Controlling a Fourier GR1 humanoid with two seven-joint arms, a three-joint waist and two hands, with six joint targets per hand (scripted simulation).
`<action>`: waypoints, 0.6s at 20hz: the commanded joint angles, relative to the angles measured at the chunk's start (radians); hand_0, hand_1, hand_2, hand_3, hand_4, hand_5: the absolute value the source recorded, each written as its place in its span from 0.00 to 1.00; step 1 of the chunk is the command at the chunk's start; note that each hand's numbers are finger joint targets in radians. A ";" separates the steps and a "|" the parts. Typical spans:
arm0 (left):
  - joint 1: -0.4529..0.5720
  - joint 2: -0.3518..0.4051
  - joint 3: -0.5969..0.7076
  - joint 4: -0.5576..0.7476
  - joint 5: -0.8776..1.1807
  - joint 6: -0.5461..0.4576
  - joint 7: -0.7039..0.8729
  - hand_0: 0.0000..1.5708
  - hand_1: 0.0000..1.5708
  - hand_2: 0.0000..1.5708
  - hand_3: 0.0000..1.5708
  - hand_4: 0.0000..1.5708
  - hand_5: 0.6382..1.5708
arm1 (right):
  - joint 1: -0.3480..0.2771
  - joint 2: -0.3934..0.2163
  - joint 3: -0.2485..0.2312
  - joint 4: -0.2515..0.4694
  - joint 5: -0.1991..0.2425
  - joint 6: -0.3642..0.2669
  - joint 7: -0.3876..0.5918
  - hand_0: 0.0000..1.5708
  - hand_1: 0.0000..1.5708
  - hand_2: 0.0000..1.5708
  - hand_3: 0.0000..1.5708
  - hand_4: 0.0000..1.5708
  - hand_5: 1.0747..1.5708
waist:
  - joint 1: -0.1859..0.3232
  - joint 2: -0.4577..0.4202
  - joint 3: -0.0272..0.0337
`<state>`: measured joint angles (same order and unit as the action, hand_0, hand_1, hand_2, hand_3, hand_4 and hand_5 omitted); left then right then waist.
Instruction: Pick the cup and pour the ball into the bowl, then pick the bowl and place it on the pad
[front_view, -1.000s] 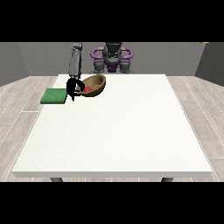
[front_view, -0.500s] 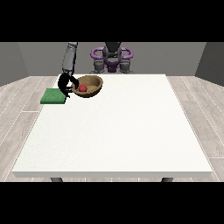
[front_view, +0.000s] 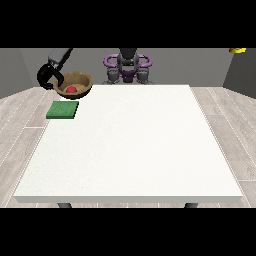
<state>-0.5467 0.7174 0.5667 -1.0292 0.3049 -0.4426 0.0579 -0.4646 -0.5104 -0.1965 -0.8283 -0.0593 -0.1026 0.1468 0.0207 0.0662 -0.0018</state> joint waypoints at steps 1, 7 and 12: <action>-0.001 0.030 0.012 0.015 0.019 -0.019 -0.008 0.00 0.00 0.00 0.00 0.77 0.97 | -0.053 -0.114 -0.065 0.018 -0.035 0.070 0.051 1.00 1.00 1.00 0.43 0.68 0.99 | -0.005 0.021 0.0018; 0.008 0.055 0.020 0.029 0.033 -0.017 -0.050 0.00 0.00 0.00 0.00 0.77 0.98 | -0.043 -0.174 -0.114 0.065 -0.049 0.139 -0.035 1.00 1.00 1.00 0.36 0.69 0.99 | -0.001 0.079 0.0023; -0.037 0.054 0.012 -0.003 0.067 -0.016 -0.045 0.00 0.00 0.00 0.00 0.77 0.98 | -0.098 -0.156 -0.162 0.146 -0.070 0.098 -0.052 1.00 1.00 1.00 0.31 0.68 1.00 | 0.048 0.151 0.0028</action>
<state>-0.5419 0.7673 0.5861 -1.0037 0.3435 -0.4630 -0.0064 -0.5174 -0.6567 -0.3161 -0.7454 -0.1120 0.0100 0.1187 0.0333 0.1612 0.0001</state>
